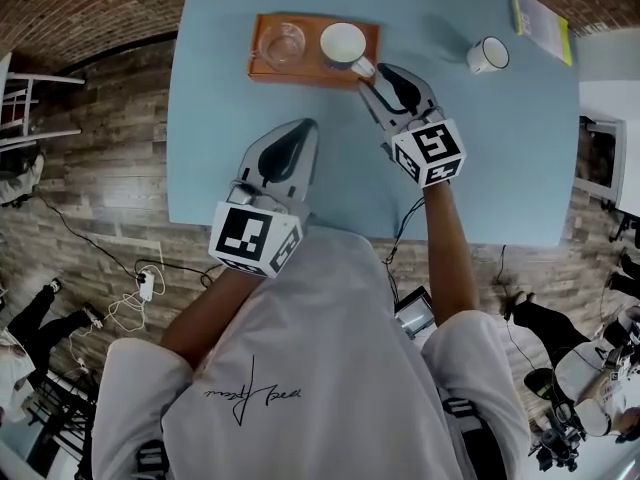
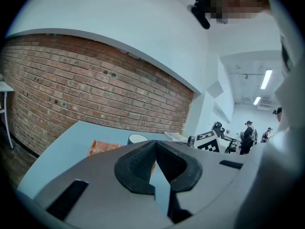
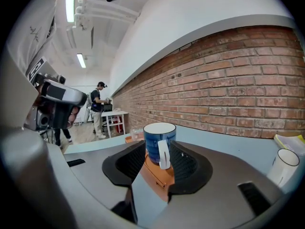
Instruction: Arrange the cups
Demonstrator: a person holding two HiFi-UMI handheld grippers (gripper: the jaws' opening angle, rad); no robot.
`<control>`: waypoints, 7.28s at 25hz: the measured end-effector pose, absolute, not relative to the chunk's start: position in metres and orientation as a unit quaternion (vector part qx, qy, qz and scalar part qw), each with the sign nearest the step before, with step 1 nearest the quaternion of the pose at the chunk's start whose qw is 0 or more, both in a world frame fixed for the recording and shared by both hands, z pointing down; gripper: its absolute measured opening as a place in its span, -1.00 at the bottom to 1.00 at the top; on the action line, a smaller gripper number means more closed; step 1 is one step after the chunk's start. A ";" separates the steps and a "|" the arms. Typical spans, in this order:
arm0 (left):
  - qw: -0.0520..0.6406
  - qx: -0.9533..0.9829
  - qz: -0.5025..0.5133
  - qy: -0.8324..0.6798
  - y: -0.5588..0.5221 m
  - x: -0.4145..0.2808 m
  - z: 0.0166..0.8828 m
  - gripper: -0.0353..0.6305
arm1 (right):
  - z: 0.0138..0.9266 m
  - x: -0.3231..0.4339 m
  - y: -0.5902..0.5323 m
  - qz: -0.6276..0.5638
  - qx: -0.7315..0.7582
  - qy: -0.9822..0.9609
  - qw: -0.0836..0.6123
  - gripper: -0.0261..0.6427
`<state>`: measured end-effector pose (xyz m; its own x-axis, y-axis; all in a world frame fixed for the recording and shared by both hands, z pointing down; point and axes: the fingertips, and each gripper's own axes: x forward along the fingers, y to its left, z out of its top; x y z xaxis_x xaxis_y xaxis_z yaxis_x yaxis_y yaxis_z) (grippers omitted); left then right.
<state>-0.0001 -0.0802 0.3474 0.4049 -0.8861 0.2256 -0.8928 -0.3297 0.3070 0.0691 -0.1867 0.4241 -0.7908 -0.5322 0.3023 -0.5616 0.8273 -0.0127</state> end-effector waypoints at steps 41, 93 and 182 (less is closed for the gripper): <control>0.229 0.807 0.033 -0.544 -0.090 -0.005 0.372 -0.87 | 0.453 0.047 -0.201 0.057 0.267 -0.951 0.143 -0.69; 0.214 0.805 -0.030 -0.552 -0.081 -0.037 0.357 -0.87 | 0.408 0.052 -0.176 0.084 0.520 -0.841 0.124 -0.74; 0.248 0.799 -0.001 -0.548 -0.093 -0.058 0.386 -0.87 | 0.470 0.025 -0.161 0.106 0.599 -0.784 0.121 -0.56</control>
